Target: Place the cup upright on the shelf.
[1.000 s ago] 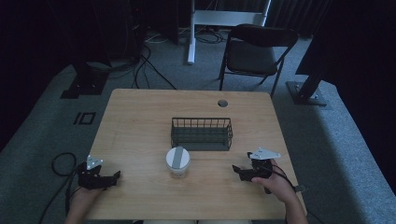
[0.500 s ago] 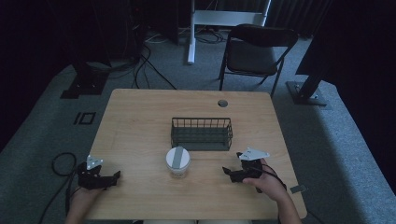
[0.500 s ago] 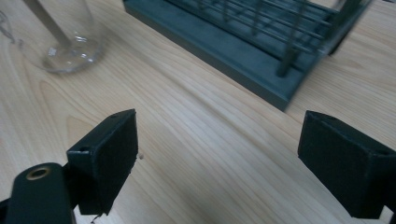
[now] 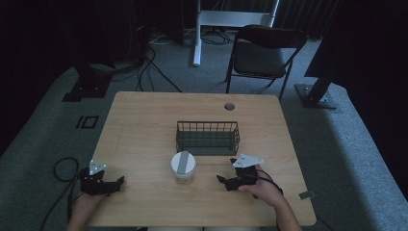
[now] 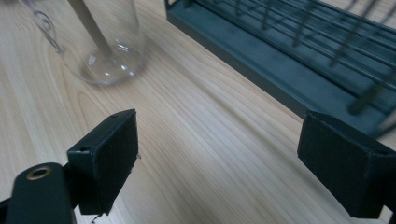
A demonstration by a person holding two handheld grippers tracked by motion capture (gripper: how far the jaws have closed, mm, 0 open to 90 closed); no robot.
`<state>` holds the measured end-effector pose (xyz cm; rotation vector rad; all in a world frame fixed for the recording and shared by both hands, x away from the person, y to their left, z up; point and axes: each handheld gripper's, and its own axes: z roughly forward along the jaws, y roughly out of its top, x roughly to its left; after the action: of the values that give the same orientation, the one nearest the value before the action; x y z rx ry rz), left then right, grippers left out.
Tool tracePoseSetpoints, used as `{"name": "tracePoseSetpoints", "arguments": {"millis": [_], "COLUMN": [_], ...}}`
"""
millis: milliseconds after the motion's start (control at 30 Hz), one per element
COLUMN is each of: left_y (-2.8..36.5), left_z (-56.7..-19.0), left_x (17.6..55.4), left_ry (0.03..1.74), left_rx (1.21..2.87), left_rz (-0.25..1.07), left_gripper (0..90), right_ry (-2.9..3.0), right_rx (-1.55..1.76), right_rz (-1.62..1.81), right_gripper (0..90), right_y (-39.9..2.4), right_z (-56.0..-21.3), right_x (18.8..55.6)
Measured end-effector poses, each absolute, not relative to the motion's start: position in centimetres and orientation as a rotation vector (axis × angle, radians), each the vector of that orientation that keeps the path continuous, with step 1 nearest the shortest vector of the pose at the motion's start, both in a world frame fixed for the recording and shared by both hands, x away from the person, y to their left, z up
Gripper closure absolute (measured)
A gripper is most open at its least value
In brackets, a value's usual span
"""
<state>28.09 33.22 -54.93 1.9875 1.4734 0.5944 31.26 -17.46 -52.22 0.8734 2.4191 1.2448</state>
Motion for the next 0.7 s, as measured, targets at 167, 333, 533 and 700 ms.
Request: {"name": "tracePoseSetpoints", "arguments": {"millis": [167, 333, 533, 700], "left_y": [33.2, 33.2, 33.2, 33.2], "left_z": [-54.9, -54.9, -54.9, -54.9], "left_x": [28.1, 28.1, 28.1, 28.1], "left_ry": [1.473, 1.473, 1.473, 1.473], "left_rx": [1.987, 1.987, 1.987, 1.987], "left_rz": [0.595, 0.594, 0.594, 0.594], "left_gripper": [0.5, 0.5, 0.5, 0.5], "right_ry": [2.436, 2.444, 2.462, 2.473], "right_rx": [0.84, 0.798, 0.75, 0.72], "right_rz": [1.261, 1.288, 1.306, 1.328], "right_gripper": [12.3, 12.3, 12.3, 12.3], "right_y": [-16.1, -14.9, -13.7, -12.7], "right_z": [-52.2, -52.0, -52.0, -52.0], "right_x": [31.3, 31.3, 31.3, 31.2]}}
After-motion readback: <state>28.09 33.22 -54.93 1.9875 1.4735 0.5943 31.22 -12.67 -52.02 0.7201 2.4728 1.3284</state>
